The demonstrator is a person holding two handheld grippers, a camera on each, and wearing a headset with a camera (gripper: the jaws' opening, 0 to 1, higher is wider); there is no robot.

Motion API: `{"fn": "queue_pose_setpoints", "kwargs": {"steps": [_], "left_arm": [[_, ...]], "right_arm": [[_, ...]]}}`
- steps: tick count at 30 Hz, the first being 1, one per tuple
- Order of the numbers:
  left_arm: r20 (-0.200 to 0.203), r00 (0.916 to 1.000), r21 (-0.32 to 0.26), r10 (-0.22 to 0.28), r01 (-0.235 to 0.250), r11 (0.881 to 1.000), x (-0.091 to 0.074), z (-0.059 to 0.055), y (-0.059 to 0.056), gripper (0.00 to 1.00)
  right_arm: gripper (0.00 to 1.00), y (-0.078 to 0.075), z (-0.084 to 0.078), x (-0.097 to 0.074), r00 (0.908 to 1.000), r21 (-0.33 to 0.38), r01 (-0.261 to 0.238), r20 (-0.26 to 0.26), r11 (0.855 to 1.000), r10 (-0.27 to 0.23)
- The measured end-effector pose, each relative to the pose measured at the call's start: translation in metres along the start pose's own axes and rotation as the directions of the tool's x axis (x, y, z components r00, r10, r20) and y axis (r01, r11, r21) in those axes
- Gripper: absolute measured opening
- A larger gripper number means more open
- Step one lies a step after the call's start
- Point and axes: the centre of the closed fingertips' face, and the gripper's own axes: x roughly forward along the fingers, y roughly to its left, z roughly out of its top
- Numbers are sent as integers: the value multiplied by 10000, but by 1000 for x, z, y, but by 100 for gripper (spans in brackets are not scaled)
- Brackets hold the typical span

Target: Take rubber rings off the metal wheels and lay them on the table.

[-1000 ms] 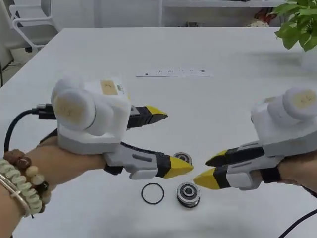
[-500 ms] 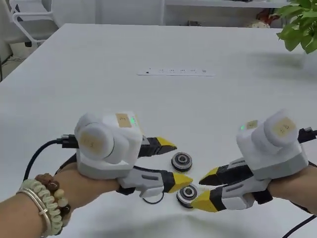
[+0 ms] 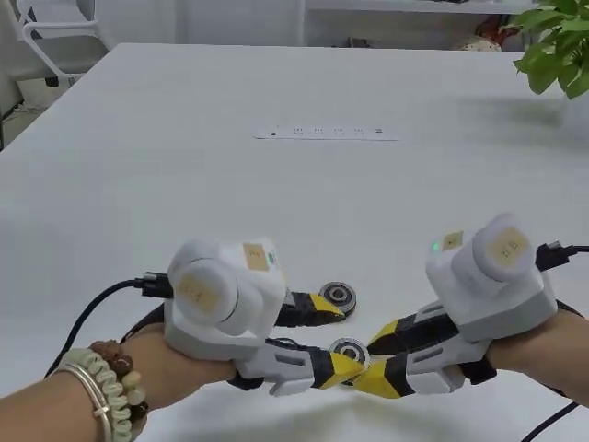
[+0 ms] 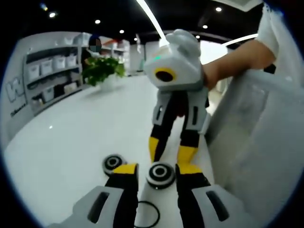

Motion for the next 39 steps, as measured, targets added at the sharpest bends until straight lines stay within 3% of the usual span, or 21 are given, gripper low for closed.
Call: {"fn": "queue_pose_setpoints", "kwargs": {"steps": [7, 13, 22, 27, 39], "left_arm": [[-337, 9992, 67, -217, 220, 9997, 4, -10, -6, 22], [-362, 9992, -122, -195, 191, 9997, 4, -11, -6, 16], [-391, 9992, -394, -92, 77, 9992, 3, -12, -3, 14], [-372, 9993, -456, -72, 55, 9989, 2, -12, -4, 14], [-358, 9993, -441, -58, 43, 9990, 1, -12, -3, 14]], "right_arm": [[21, 1, 0, 1, 10000, -265, 25, -66, 9996, -27], [18, 0, -2, 1, 9997, -704, 136, -208, 9974, -151], [13, -1, -2, 0, 9995, -935, 140, -255, 9955, -165], [3, -2, -2, -2, 9993, -1289, 245, -259, 9913, -281], [0, -4, -3, -1, 9986, -948, 352, -358, 9949, -387]]}}
